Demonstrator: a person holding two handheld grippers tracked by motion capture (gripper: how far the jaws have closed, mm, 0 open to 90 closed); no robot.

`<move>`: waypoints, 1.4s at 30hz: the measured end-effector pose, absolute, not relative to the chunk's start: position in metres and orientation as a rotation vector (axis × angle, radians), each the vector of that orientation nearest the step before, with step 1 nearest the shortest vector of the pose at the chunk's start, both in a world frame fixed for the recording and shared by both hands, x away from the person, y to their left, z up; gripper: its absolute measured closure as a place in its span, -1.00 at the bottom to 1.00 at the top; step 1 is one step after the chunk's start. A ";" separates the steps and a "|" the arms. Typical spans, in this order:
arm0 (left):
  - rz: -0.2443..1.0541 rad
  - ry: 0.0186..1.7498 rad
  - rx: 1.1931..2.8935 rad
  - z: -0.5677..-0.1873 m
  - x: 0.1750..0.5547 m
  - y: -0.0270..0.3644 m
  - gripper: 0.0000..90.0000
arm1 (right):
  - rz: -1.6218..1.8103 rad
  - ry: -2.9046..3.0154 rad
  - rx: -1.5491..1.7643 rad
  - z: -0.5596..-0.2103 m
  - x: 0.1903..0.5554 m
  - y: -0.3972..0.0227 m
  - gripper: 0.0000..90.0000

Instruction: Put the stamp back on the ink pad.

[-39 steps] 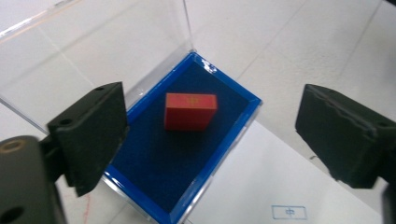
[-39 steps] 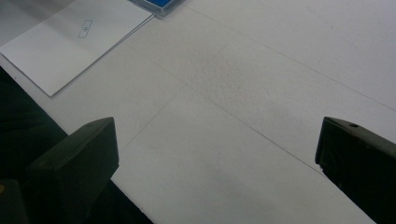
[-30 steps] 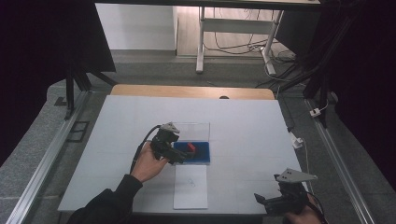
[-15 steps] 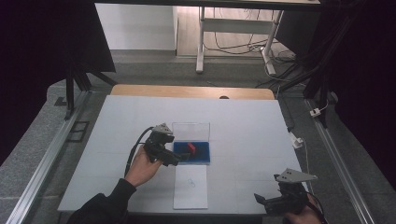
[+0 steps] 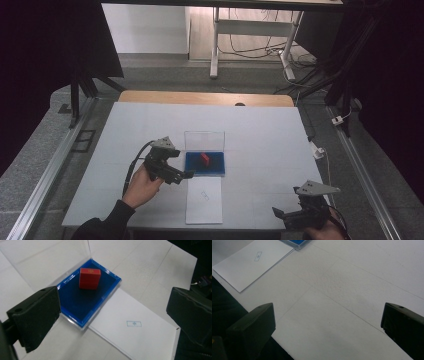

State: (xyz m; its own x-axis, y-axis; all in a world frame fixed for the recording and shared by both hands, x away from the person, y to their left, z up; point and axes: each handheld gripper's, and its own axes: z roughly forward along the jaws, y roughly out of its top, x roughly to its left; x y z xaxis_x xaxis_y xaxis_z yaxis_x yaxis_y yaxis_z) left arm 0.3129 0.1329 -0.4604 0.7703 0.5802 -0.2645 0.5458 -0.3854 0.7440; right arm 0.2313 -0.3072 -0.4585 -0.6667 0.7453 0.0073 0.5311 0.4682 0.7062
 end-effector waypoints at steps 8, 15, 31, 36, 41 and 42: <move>0.079 0.855 2.050 -0.456 0.296 0.143 -1.00 | 1.010 2.413 1.095 -0.458 0.231 -0.308 -1.00; 0.085 0.872 2.044 -0.456 0.281 0.156 -1.00 | 1.013 2.408 1.104 -0.458 0.232 -0.308 -1.00; 0.113 0.952 1.975 -0.455 0.246 0.191 -1.00 | 1.012 2.408 1.110 -0.458 0.232 -0.308 -1.00; 0.131 0.994 1.969 -0.460 0.229 0.204 -1.00 | 1.012 2.407 1.109 -0.458 0.232 -0.308 -1.00; 0.129 1.030 1.949 -0.465 0.217 0.217 -1.00 | 1.009 2.407 1.109 -0.458 0.232 -0.308 -1.00; 0.133 1.036 1.947 -0.466 0.215 0.219 -1.00 | 1.009 2.407 1.108 -0.458 0.232 -0.308 -1.00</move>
State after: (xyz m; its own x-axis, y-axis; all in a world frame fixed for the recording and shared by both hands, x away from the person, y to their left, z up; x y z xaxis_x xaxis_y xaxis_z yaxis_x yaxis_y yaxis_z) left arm 0.2145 0.2194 -0.4662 0.6432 0.7079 -0.2920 0.6115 -0.2453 0.7522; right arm 0.2318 -0.3079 -0.4584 -0.6552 0.7553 0.0159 0.5410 0.4544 0.7077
